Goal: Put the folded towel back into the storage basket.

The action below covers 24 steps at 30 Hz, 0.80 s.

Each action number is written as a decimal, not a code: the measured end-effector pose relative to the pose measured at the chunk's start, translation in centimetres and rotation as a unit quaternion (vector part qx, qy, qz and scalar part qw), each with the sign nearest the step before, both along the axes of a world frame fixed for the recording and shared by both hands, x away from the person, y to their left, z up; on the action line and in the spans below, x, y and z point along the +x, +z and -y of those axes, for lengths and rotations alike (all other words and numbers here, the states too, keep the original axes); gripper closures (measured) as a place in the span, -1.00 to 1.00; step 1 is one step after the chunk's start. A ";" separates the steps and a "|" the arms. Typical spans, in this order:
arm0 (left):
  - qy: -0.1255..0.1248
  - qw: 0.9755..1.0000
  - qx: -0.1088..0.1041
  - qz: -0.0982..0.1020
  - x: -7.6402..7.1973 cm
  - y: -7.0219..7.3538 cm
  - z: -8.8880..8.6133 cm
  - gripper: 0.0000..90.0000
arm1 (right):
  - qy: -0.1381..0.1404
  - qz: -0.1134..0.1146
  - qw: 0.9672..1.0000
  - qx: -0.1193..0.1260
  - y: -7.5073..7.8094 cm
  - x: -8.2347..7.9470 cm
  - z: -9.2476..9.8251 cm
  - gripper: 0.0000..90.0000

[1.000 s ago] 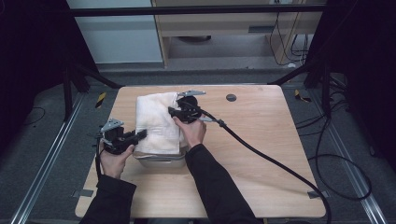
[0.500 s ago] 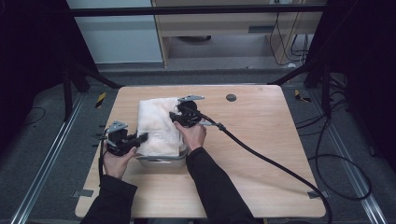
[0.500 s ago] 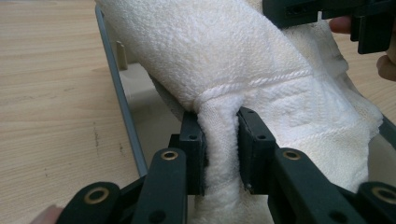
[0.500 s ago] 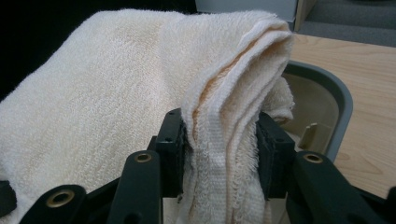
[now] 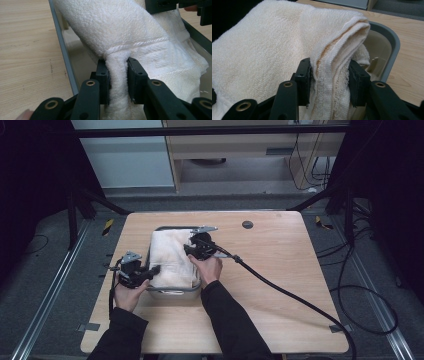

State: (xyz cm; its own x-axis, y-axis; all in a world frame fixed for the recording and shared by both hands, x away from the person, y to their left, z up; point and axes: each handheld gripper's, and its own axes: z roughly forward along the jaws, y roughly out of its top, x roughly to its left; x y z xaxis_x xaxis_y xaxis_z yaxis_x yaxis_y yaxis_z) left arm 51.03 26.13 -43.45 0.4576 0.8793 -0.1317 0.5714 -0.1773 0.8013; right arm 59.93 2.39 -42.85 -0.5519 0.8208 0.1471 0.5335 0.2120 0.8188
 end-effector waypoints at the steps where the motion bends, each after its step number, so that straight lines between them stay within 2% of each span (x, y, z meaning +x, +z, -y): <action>1: 0.001 1.000 0.003 0.000 0.0 -0.1 0.1 0.61 | 0.001 0.001 1.000 -0.003 -0.1 0.0 0.0 0.32; 7: 0.004 1.000 0.015 -0.001 0.0 -0.2 0.4 0.58 | 0.002 -0.001 1.000 -0.009 -0.4 -0.1 0.1 0.32; 13: 0.009 1.000 0.020 -0.002 0.1 -0.2 0.6 0.43 | 0.004 0.003 1.000 -0.020 -0.7 -0.2 0.2 0.30; 19: 0.014 1.000 0.021 -0.001 0.0 -0.1 0.6 0.28 | 0.006 0.001 1.000 -0.021 -1.0 -0.2 0.4 0.26; 24: 0.017 0.999 0.029 0.000 0.0 0.0 0.7 0.24 | 0.011 -0.002 1.000 -0.023 -0.9 -0.3 0.6 0.24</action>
State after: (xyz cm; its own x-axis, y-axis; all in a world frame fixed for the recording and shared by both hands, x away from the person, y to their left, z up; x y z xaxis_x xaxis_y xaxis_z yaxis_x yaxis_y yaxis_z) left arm 51.02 25.46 -43.44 0.4269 0.9007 -0.0804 0.5773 -0.2030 0.7909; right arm 59.63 1.81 -43.74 -0.5689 0.8148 0.1118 0.5323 0.2611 0.8053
